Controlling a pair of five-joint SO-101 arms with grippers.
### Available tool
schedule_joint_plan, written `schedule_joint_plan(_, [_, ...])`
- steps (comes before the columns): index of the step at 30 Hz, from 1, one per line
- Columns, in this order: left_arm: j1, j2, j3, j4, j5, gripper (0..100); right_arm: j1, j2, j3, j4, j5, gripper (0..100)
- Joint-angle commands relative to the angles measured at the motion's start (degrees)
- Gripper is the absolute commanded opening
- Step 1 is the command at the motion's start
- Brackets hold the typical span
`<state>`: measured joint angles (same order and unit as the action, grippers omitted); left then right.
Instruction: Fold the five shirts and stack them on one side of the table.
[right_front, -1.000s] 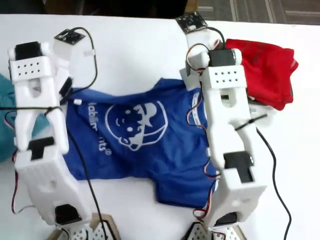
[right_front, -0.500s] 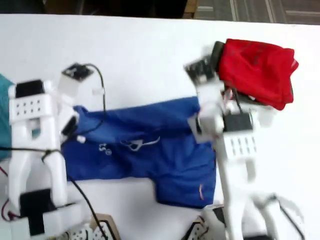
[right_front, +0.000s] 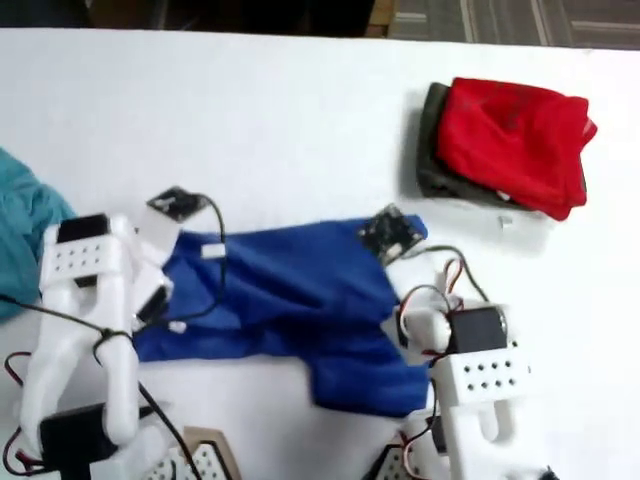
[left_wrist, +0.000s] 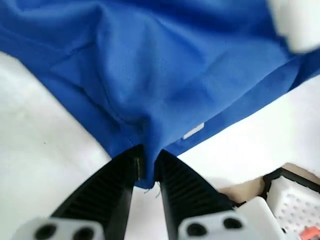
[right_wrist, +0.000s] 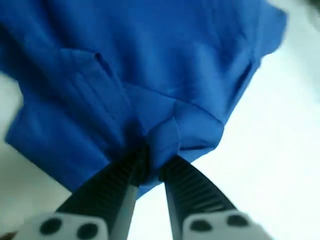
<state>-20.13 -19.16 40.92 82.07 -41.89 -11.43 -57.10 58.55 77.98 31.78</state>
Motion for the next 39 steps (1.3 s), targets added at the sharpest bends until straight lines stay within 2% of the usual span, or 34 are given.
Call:
schedule_joint_plan(1, [-0.5, -2.5, 0.3, -0.5, -0.4, 3, -0.1, -1.5, 1.1, 0.0, 2.4, 2.0])
schedule_joint_plan(6, [-4.4, -2.5, 0.0, 0.9, -1.1, 3, -0.2, -1.5, 1.1, 0.0, 2.4, 2.1])
schedule_joint_plan(11, [-9.1, -2.5, 0.0, 1.7, -7.2, 3, 0.0, -1.5, 1.1, 0.0, 2.4, 2.1])
schedule_joint_plan(18, [-8.4, -2.1, 2.1, 1.6, -10.1, 3, -0.2, -1.1, 1.3, 0.0, 2.8, 2.4])
schedule_joint_plan(21, [-7.5, -2.2, 3.0, 1.6, -10.1, 3, -0.2, -1.1, 3.2, 0.0, 6.4, 3.2])
schedule_joint_plan(25, [-7.6, -2.5, 1.7, 2.1, -10.2, 3, 0.1, -1.5, 4.7, 0.2, 9.1, 12.5])
schedule_joint_plan(29, [-7.6, -2.5, -2.8, 6.8, -10.2, 10, -0.3, -1.5, 4.2, 0.0, 9.1, 21.7])
schedule_joint_plan(33, [-7.6, -2.5, -11.6, 12.1, -10.2, 19, -0.3, -1.5, 0.6, 0.6, 9.1, 23.4])
schedule_joint_plan(39, [-7.4, -2.0, -24.7, 13.3, -8.0, 19, 0.1, -1.1, -9.4, 0.0, 8.1, 22.7])
